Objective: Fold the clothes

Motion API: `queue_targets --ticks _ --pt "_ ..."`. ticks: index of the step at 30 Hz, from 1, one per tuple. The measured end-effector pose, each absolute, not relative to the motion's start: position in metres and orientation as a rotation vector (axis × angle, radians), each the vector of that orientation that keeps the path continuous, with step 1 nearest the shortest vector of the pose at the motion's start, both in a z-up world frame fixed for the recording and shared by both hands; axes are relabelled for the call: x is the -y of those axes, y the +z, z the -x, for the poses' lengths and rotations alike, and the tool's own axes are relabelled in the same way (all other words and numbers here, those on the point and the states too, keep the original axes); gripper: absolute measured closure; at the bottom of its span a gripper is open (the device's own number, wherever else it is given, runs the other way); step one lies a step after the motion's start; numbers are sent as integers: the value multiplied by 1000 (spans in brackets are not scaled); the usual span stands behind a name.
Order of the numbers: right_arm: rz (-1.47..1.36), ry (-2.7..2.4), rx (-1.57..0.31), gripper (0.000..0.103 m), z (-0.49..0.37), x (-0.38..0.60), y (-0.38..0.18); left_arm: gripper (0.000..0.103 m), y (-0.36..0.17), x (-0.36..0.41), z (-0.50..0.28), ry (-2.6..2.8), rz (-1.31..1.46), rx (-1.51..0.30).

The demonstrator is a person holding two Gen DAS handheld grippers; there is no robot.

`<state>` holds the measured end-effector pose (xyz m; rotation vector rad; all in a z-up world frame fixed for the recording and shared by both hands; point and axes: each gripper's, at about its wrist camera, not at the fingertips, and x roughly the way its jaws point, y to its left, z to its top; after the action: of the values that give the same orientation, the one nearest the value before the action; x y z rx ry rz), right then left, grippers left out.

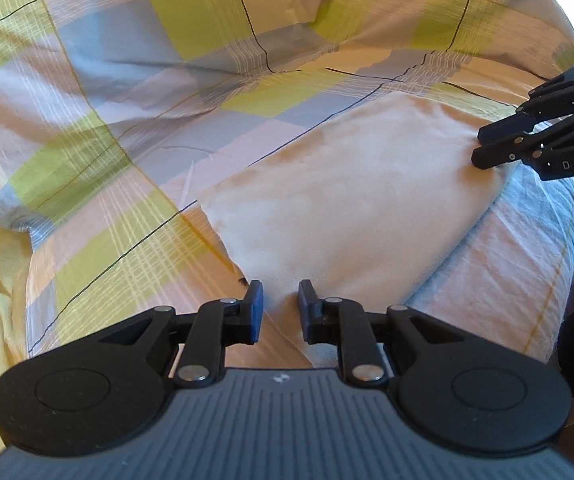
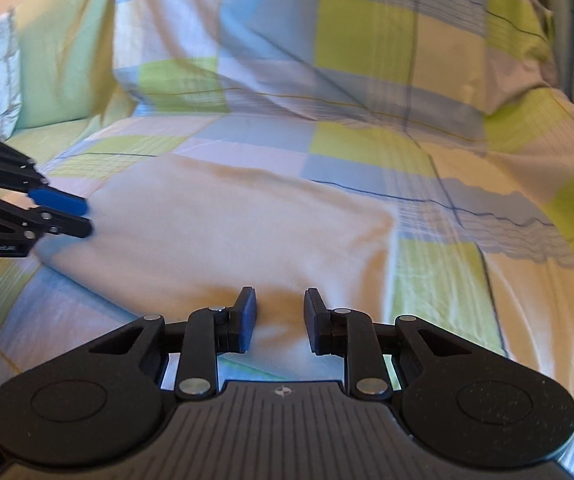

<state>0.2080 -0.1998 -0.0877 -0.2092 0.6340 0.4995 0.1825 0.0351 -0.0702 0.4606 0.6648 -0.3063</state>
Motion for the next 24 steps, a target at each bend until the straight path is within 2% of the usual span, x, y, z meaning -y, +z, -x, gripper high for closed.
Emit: queue_targets --ticks 5,10,15,24 --pt "212 474 -581 79 -184 203 -83 87 -63 -19 -150 -330 -456 -588" --pt "198 555 -529 79 -161 187 -81 88 -78 -9 -153 -322 -479 -637" --pt "145 542 -616 79 -175 189 -93 87 -78 -12 -155 -319 -441 -649" --pt "176 529 -620 75 -170 186 -94 87 -77 -10 -153 -302 -435 -648"
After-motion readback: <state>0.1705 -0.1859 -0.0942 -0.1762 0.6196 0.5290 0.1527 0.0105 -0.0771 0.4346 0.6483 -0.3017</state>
